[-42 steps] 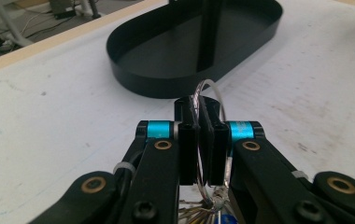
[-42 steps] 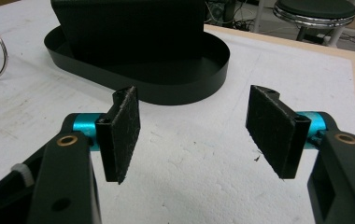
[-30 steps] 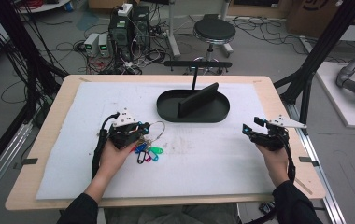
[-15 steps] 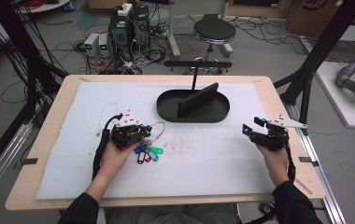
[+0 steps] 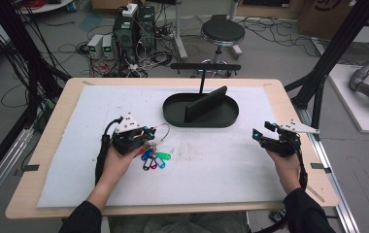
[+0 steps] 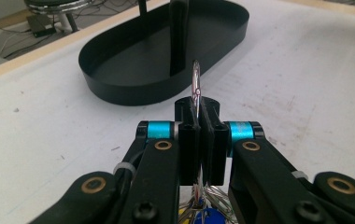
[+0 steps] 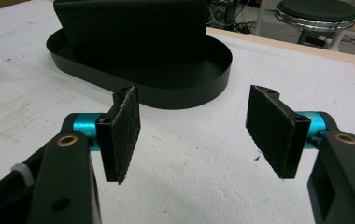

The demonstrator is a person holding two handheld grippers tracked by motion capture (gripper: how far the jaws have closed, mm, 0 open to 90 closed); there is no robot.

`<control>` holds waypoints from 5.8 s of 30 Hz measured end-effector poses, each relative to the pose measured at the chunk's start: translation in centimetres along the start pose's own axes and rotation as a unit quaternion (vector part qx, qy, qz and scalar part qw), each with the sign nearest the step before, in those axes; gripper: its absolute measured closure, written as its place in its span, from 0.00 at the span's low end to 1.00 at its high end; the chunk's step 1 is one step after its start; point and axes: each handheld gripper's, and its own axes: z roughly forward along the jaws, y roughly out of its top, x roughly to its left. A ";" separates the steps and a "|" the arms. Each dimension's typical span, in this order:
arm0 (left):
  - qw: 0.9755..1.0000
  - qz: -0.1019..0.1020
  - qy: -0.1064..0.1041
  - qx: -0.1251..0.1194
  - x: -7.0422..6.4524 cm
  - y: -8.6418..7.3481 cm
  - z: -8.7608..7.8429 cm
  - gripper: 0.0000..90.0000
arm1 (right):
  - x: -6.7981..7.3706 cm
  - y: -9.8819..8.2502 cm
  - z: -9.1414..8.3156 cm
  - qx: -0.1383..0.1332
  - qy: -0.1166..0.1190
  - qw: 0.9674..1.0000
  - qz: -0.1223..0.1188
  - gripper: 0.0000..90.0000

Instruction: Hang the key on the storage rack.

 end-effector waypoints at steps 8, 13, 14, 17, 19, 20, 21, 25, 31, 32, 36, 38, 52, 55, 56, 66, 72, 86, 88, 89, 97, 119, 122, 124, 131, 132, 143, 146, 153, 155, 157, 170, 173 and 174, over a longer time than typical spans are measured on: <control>1.000 0.003 -0.001 -0.028 -0.2 1.1 -0.8 0.96 | 0.0 0.0 0.0 0.001 0.000 1.000 0.000 0.40; 0.999 0.001 -0.005 -0.054 -0.3 1.6 -1.2 0.96 | 0.0 0.0 -0.1 0.004 0.001 1.000 -0.003 0.40; 0.998 0.003 -0.003 -0.058 -0.3 1.7 -1.3 0.96 | 0.0 0.0 -0.1 0.004 0.001 1.000 -0.003 0.40; 0.998 0.005 0.000 -0.068 -0.2 2.2 -1.6 0.96 | 0.0 0.0 -0.1 0.005 0.001 1.000 0.000 0.40; 0.997 0.006 0.000 -0.073 -0.2 2.3 -1.6 0.96 | 0.1 0.0 -0.1 0.005 0.001 1.000 -0.001 0.40; 0.997 0.008 -0.001 -0.073 -0.2 2.4 -1.7 0.96 | 0.1 0.0 -0.1 0.005 0.001 1.000 -0.001 0.40; 0.997 0.008 0.000 -0.074 -0.2 2.6 -1.7 0.96 | 0.1 0.0 -0.1 0.006 0.002 1.000 -0.001 0.40; 0.997 0.011 0.003 -0.080 -0.1 3.3 -1.8 0.96 | 0.0 -0.1 0.0 0.008 0.002 1.000 -0.001 0.40; 0.996 0.025 0.003 -0.084 0.0 4.6 -1.9 0.96 | -0.1 -0.1 0.0 0.009 0.003 1.000 0.001 0.40; 0.996 0.026 0.004 -0.086 0.0 4.8 -1.8 0.96 | -0.1 -0.1 0.0 0.009 0.003 1.000 0.001 0.40; 0.996 0.033 0.006 -0.086 0.3 5.8 -1.7 0.96 | -0.1 -0.1 0.0 0.009 0.004 1.000 0.000 0.40; 0.995 0.037 0.008 -0.089 0.5 6.5 -1.7 0.96 | -0.1 -0.1 0.0 0.009 0.003 1.000 0.000 0.40; 0.995 0.039 0.008 -0.092 2.4 10.6 -1.1 0.96 | 0.0 -0.1 0.0 0.009 0.004 1.000 -0.003 0.40; 0.995 0.036 0.009 -0.088 2.9 11.0 -0.7 0.96 | 0.0 -0.1 0.0 0.008 0.004 1.000 -0.003 0.40; 0.996 0.037 0.010 -0.085 3.1 11.2 -0.5 0.96 | 0.0 -0.1 0.0 0.008 0.004 1.000 -0.003 0.40; 0.996 0.036 0.001 -0.078 4.2 12.8 1.3 0.96 | 0.1 -0.1 0.1 0.007 0.006 1.000 -0.005 0.40; 0.997 0.035 -0.001 -0.072 4.5 13.2 2.7 0.96 | 0.3 0.0 0.1 0.006 0.006 1.000 -0.007 0.40; 0.997 0.039 0.012 -0.065 5.1 14.0 5.5 0.96 | 0.3 0.0 0.1 0.005 0.008 1.000 -0.009 0.40; 0.997 0.040 0.018 -0.061 5.2 14.1 5.9 0.96 | 0.3 0.0 0.1 0.006 0.007 1.000 -0.008 0.40; 0.997 0.038 0.021 -0.061 5.2 14.1 6.0 0.96 | 0.3 0.0 0.1 0.006 0.007 1.000 -0.009 0.40; 0.997 0.032 0.028 -0.060 5.7 14.3 6.8 0.96 | 0.4 0.0 0.1 0.005 0.007 1.000 -0.008 0.40; 0.998 -0.008 0.049 -0.047 7.3 13.0 8.5 0.96 | 0.4 0.0 0.1 0.006 0.008 1.000 -0.008 0.40; 0.998 -0.010 0.052 -0.044 7.5 12.8 8.6 0.96 | 0.4 0.0 0.0 0.006 0.009 1.000 -0.008 0.40; 0.997 -0.015 0.053 -0.048 7.6 12.6 8.6 0.96 | 0.4 0.0 0.0 0.004 0.009 1.000 -0.010 0.40; 0.997 -0.027 0.060 -0.051 7.9 12.4 9.1 0.96 | 0.4 0.0 0.1 0.006 0.011 1.000 -0.007 0.40; 0.997 -0.027 0.061 -0.050 7.9 12.3 9.1 0.96 | 0.3 0.0 0.1 0.006 0.010 1.000 -0.007 0.40; 0.996 -0.034 0.074 -0.045 8.0 12.0 9.3 0.92 | 0.3 0.0 0.1 0.007 0.012 1.000 -0.008 0.40; 0.994 -0.048 0.082 -0.047 8.2 11.6 9.3 0.89 | 0.3 -0.1 0.1 0.007 0.012 1.000 -0.007 0.40; 0.990 -0.084 0.098 -0.054 8.6 11.0 8.2 0.63 | 0.3 -0.1 0.1 0.008 0.011 1.000 -0.007 0.40; 0.990 -0.083 0.105 -0.055 8.4 10.9 7.6 0.55 | 0.2 -0.1 0.1 0.007 0.012 1.000 -0.006 0.40; 0.990 -0.074 0.108 -0.059 7.9 10.8 7.0 0.49 | 0.2 -0.1 0.1 0.008 0.011 1.000 -0.004 0.40; 0.995 -0.057 0.054 -0.067 3.6 7.4 0.9 0.41 | -0.2 -0.3 0.3 0.006 0.010 1.000 0.004 0.40; 0.996 -0.053 0.042 -0.063 2.5 6.1 -0.6 0.37 | -0.2 -0.3 0.3 0.006 0.007 1.000 0.006 0.40; 0.996 -0.050 0.041 -0.061 2.2 5.6 -1.1 0.35 | -0.2 -0.3 0.2 0.005 0.007 1.000 0.006 0.40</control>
